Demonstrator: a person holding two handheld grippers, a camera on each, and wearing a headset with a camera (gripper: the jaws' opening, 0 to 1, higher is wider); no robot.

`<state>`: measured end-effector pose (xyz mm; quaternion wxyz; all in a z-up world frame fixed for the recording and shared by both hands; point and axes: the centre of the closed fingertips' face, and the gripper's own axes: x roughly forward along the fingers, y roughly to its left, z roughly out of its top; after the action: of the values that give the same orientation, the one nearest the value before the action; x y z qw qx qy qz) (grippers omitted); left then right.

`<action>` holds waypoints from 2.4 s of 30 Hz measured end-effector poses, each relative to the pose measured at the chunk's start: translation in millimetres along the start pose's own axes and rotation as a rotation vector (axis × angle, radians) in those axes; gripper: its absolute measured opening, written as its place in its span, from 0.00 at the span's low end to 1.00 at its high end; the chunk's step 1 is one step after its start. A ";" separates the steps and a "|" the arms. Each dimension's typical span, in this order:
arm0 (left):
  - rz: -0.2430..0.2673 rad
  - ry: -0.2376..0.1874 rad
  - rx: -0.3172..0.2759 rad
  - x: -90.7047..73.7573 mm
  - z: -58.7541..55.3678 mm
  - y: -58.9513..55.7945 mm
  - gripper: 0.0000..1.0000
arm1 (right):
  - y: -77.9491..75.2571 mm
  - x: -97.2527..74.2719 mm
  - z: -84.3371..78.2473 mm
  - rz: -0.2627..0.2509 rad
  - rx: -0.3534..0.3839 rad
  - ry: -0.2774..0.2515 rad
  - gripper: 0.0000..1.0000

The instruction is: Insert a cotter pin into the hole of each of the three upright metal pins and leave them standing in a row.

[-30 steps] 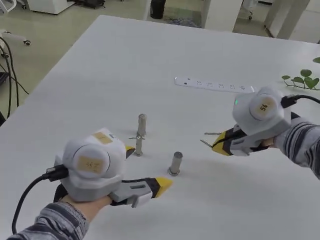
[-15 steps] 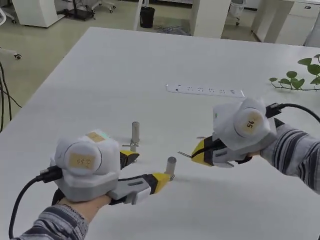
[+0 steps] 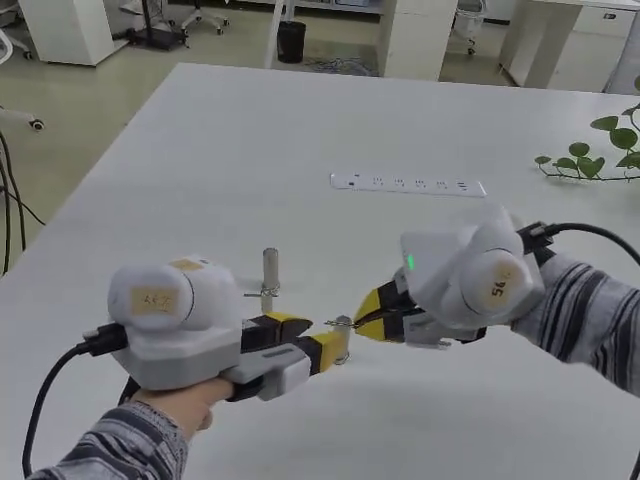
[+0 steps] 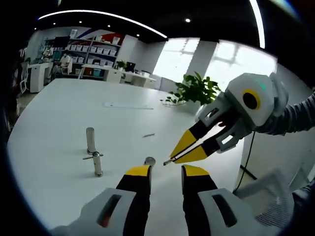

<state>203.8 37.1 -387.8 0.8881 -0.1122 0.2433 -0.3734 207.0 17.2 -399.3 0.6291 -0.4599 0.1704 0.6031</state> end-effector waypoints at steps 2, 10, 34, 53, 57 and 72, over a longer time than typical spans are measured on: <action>-0.012 -0.005 -0.008 -0.4 0.6 -2.6 0.17 | 1.7 -0.4 3.7 0.001 -0.019 -0.008 0.00; -0.023 -0.011 -0.001 -1.3 0.1 -7.1 0.09 | 7.5 -1.5 9.6 0.014 -0.048 -0.018 0.00; -0.050 0.014 0.151 -4.1 -5.8 -16.4 0.00 | 12.6 -1.2 12.6 -0.004 0.001 -0.024 0.00; -0.146 0.071 0.473 -8.5 -12.7 -29.7 0.00 | 24.7 0.9 4.4 0.073 0.132 -0.050 0.01; -0.157 0.086 0.498 -9.1 -14.4 -29.3 0.00 | 28.9 1.0 5.2 0.087 0.137 -0.055 0.00; -0.148 0.103 0.513 -12.1 -20.8 -27.3 0.01 | 37.5 -1.2 5.8 0.118 0.090 -0.031 0.00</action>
<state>169.2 26.4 -391.0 0.8444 0.1180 0.1768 -0.4918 170.5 15.3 -409.3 0.6149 -0.4111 0.2144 0.6379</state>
